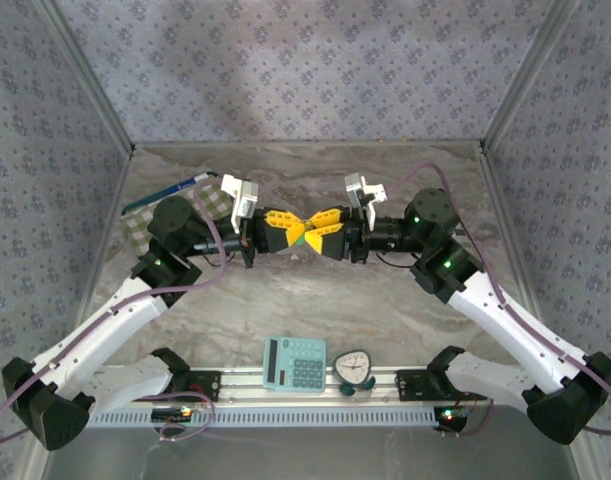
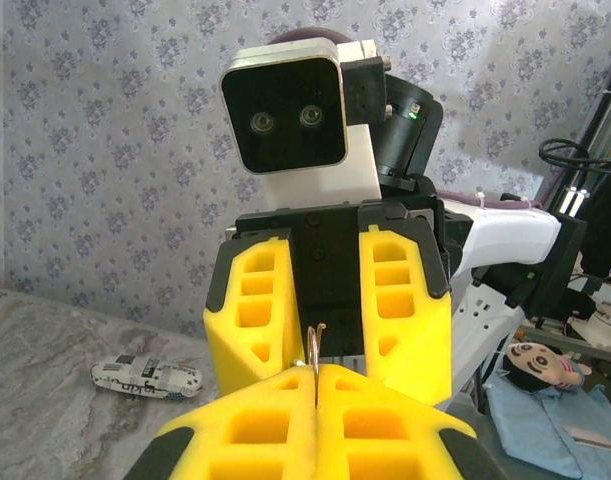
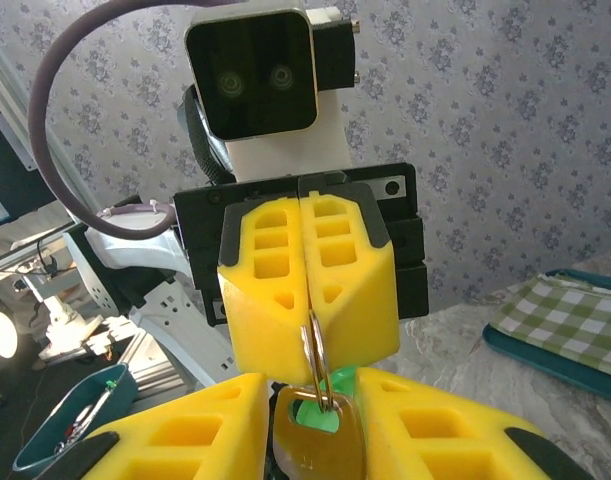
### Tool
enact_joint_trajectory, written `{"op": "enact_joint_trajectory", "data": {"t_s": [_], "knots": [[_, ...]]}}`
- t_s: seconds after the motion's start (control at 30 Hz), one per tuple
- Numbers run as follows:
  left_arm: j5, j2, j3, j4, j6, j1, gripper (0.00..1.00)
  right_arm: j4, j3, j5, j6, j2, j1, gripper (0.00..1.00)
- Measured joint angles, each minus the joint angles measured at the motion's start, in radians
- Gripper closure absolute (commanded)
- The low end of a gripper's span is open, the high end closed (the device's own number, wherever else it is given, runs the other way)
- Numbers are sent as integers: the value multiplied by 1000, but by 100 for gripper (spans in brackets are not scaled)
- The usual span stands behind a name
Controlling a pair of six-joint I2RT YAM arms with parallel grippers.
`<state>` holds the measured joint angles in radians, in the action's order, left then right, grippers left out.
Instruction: Remove the keys from the keyring
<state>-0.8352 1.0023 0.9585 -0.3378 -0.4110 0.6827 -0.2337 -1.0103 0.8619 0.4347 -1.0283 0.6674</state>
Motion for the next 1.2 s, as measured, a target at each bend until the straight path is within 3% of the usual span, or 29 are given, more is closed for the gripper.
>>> {"op": "enact_joint_trajectory", "data": {"t_s": [0.07,0.2,0.37,0.97,1.2], "knots": [[-4,0,0,5,3,0,100,-2,0,-1,7,1,-3,84],[-3,0,0,11,10,0,100,-1,2,-1,12,10,-12,87],[-2,0,0,23,11,0,100,-3,14,4,24,14,-11,78],[61,-41,-25,25,37,0,100,-132,44,37,117,-27,1,79],[112,-61,-36,22,52,0,100,-185,46,61,174,-53,4,73]]}}
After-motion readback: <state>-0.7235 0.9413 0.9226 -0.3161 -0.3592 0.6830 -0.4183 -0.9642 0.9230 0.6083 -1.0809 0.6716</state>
